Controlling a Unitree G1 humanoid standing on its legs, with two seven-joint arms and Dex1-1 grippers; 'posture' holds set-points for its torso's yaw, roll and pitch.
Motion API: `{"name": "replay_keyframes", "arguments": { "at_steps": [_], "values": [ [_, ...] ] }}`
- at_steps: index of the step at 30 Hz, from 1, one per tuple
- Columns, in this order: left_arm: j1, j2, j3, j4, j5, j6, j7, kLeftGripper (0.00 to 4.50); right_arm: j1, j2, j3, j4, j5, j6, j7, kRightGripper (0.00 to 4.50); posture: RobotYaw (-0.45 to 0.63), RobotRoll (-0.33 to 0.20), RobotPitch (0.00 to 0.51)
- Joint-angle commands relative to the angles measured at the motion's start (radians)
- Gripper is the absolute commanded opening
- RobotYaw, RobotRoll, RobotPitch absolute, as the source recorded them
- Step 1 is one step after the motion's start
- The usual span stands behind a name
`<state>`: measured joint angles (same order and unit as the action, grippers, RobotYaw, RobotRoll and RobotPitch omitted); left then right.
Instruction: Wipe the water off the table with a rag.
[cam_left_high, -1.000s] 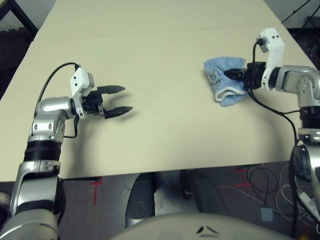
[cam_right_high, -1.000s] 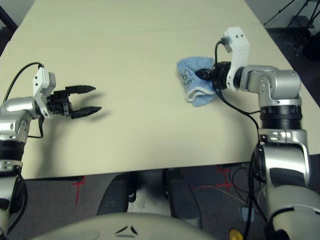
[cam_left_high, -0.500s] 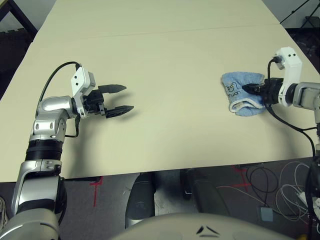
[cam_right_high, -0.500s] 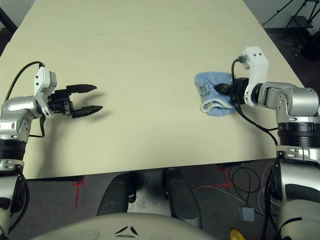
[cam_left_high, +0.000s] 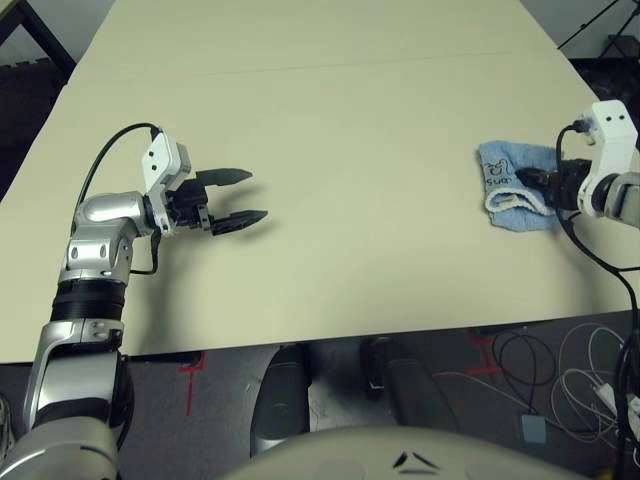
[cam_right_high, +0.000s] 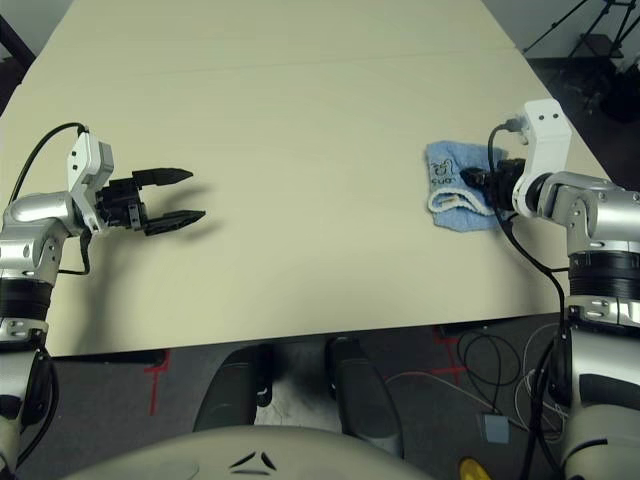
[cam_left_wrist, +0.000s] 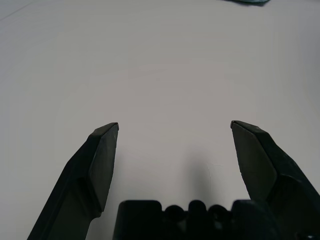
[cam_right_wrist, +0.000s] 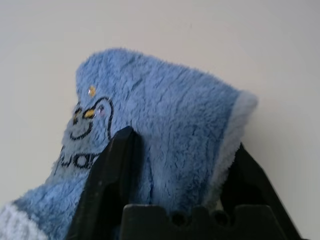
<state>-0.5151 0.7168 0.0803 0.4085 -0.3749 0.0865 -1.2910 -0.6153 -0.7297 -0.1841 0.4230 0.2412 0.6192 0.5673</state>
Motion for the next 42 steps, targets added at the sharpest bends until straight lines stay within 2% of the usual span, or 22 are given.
{"name": "replay_keyframes", "arguments": {
  "at_steps": [1,2,3,9,15,21,31,42],
  "values": [
    [-0.004,-0.011,0.048,-0.012,-0.031,0.036,0.05,4.5,-0.017,-0.017,-0.031,0.045,-0.046,-0.218,-0.031,3.94,0.09,0.0,0.196],
    [-0.007,-0.015,0.059,-0.012,-0.037,0.043,0.066,4.5,-0.02,-0.018,-0.037,0.059,-0.055,-0.26,-0.043,4.31,0.09,0.0,0.196],
    [-0.013,-0.021,0.076,-0.008,-0.044,0.049,0.093,4.5,-0.027,-0.019,-0.048,0.083,-0.065,-0.304,-0.071,4.49,0.09,0.0,0.196],
    [-0.058,-0.053,0.187,0.041,-0.072,0.071,0.271,4.5,-0.055,-0.013,-0.125,0.215,-0.071,-0.496,-0.196,4.49,0.1,0.0,0.197],
    [-0.146,-0.052,0.301,0.203,-0.048,0.001,0.508,4.5,-0.07,0.03,-0.184,0.312,-0.003,-0.624,-0.151,4.49,0.11,0.0,0.2],
    [-0.143,-0.026,0.358,0.319,0.004,-0.123,0.692,4.5,-0.058,0.07,-0.186,0.383,0.015,-0.708,-0.091,4.49,0.13,0.0,0.207],
    [-0.08,-0.017,0.408,0.417,0.005,-0.204,0.78,4.5,-0.036,0.081,-0.199,0.447,0.022,-0.8,-0.062,4.49,0.14,0.0,0.206],
    [-0.086,-0.02,0.411,0.494,0.021,-0.244,0.809,4.5,-0.035,0.089,-0.25,0.495,0.072,-0.868,-0.088,4.49,0.14,0.0,0.19]
  ]
}}
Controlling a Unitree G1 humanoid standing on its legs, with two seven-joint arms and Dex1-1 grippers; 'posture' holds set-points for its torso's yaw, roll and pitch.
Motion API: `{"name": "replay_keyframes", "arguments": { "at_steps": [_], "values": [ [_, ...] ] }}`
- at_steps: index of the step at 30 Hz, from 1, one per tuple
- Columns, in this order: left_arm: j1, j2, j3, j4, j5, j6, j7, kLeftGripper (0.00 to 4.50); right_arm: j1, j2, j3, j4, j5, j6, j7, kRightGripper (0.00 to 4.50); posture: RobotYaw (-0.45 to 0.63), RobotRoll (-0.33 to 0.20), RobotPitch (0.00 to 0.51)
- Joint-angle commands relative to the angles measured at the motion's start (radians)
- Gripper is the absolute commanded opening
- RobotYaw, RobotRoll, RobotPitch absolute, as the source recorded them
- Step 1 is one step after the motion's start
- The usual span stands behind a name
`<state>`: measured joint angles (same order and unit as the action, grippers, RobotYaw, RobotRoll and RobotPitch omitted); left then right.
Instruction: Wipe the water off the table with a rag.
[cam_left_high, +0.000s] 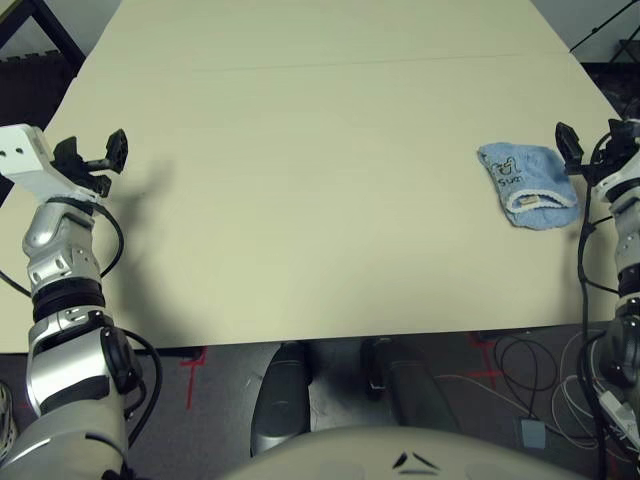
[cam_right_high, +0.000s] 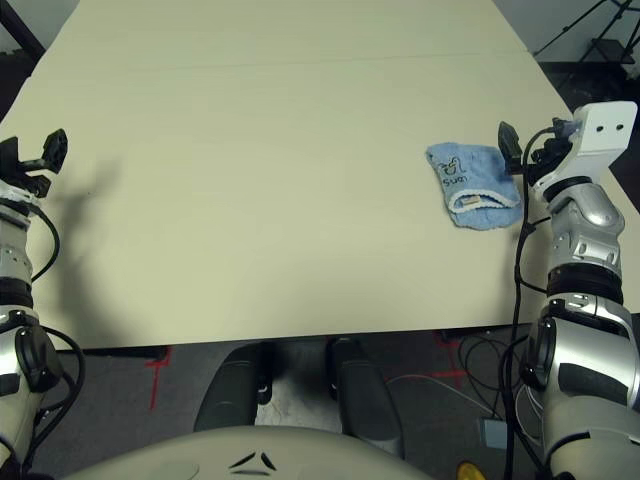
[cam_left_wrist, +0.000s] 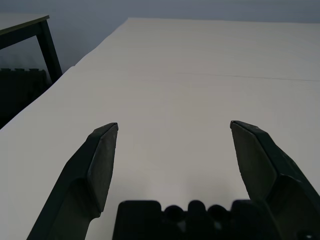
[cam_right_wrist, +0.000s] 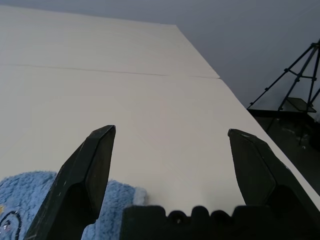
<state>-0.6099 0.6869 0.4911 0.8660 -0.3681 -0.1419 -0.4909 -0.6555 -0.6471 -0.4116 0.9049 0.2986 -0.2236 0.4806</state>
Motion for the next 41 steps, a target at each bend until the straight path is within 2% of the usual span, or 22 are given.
{"name": "replay_keyframes", "arguments": {
  "at_steps": [1,24,35,41],
  "values": [
    [0.007,0.01,0.0,0.042,0.014,-0.017,0.01,4.5,0.003,0.009,-0.021,0.01,0.018,-0.03,0.002,4.49,0.13,0.0,0.191],
    [-0.022,-0.02,-0.021,0.056,0.025,-0.034,0.009,4.5,-0.051,0.019,-0.012,-0.016,0.039,-0.032,0.002,4.49,0.11,0.0,0.196],
    [-0.04,-0.031,-0.039,0.065,0.024,-0.032,0.004,4.5,-0.029,0.016,-0.013,-0.034,0.038,-0.018,-0.013,4.49,0.09,0.0,0.216],
    [-0.056,-0.022,-0.039,0.076,0.022,-0.034,0.001,4.5,-0.026,0.026,-0.008,-0.048,0.038,-0.011,-0.018,4.49,0.1,0.0,0.209]
  ]
}}
